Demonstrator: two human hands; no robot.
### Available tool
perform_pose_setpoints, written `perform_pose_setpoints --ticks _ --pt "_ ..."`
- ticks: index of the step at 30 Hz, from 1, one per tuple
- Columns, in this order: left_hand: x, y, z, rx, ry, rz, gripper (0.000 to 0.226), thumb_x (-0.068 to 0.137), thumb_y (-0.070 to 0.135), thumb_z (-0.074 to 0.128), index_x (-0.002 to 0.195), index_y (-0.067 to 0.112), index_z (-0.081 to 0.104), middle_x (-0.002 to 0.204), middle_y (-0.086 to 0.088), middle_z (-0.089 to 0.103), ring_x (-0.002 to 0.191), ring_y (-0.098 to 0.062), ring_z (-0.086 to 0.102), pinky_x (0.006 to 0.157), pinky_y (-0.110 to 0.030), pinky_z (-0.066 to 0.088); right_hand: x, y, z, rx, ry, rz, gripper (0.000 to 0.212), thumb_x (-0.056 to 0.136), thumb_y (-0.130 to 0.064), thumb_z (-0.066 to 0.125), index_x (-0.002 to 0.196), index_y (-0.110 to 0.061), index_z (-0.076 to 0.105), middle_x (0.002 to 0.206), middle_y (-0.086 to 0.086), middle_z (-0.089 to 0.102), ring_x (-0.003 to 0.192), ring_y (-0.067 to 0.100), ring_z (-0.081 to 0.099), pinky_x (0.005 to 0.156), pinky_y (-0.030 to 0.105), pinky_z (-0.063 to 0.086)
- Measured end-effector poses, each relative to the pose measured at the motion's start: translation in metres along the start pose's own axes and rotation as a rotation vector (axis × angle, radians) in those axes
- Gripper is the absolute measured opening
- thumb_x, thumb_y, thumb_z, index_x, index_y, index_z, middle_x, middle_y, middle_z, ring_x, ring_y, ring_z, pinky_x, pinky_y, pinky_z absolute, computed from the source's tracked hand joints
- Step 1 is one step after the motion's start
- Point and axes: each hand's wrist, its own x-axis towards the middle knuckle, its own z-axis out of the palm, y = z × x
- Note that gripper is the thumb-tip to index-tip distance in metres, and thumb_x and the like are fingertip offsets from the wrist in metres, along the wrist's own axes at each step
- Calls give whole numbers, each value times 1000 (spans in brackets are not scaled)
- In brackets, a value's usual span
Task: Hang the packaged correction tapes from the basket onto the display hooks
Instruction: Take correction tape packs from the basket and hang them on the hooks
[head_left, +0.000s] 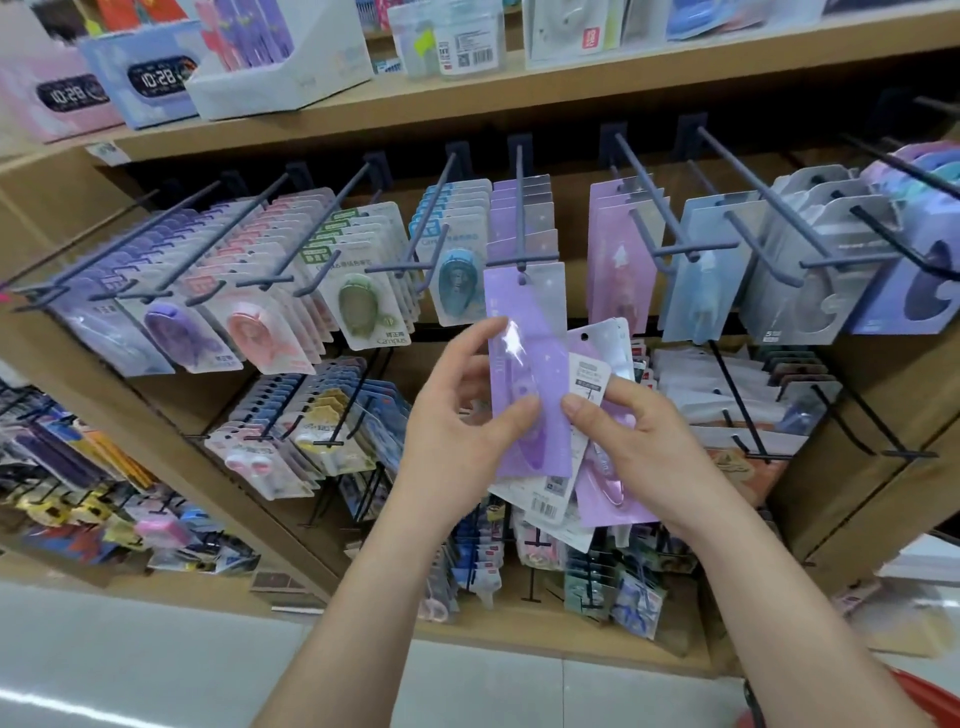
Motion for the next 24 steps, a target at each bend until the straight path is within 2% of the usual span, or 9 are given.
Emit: perform_pose_setpoints --ticks 4,7,9,11,14,17,18,21,24 --pt "11 -9 6 59 102 -9 53 87 12 73 125 44 56 86 6 66 77 -10 66 73 -18 53 -3 3 -7 -11 64 15 17 97 -25 58 102 -37 70 103 -25 73 100 -6 66 83 11 49" --pt "31 -17 9 138 160 -4 45 94 16 65 135 35 55 73 5 53 57 1 47 59 -7 36 -9 6 -19 25 121 43 17 97 -20 57 99 -33 69 94 -27 73 92 -9 67 73 5 46" --pt "44 -23 13 210 177 -6 45 96 21 63 137 36 54 73 2 46 60 -4 43 61 -12 35 -14 7 -27 84 152 66 16 97 -18 57 100 -28 70 95 -22 75 93 -5 69 73 7 48" --pt "53 -25 17 204 195 -42 45 97 22 62 137 38 53 82 1 54 67 -13 51 65 -21 45 -18 9 -32 141 181 96 14 93 -24 60 102 -27 71 100 -15 76 98 3 70 81 16 52" --pt "54 -29 21 319 211 -39 39 96 30 61 135 37 54 98 -1 55 85 -16 55 84 -35 51 -22 11 -34 174 179 121 25 81 -38 62 102 -27 72 106 -10 76 104 8 70 92 31 50" --pt "27 -25 23 353 257 -9 24 92 33 64 116 38 61 112 2 53 93 2 53 84 -13 42 -25 9 -32 195 158 114 27 80 -37 62 104 -27 71 105 -12 76 103 6 70 86 22 52" --pt "16 -23 24 303 174 -33 21 90 31 67 110 38 62 110 3 58 93 3 56 80 -9 42 -26 8 -31 201 148 105 27 81 -36 62 104 -26 71 105 -13 76 102 5 70 82 17 52" --pt "-14 -13 34 24 -230 -266 29 83 18 77 109 25 66 101 5 75 91 -11 71 75 -23 58 -26 7 -25 227 112 96 25 82 -31 63 103 -21 71 103 -10 76 96 6 71 74 15 53" --pt "-20 -14 32 33 -96 -270 34 82 14 79 109 27 63 98 13 75 91 -8 71 79 -31 59 -24 7 -19 163 139 72 18 83 -30 66 92 -15 70 92 -13 74 84 3 68 71 11 49"
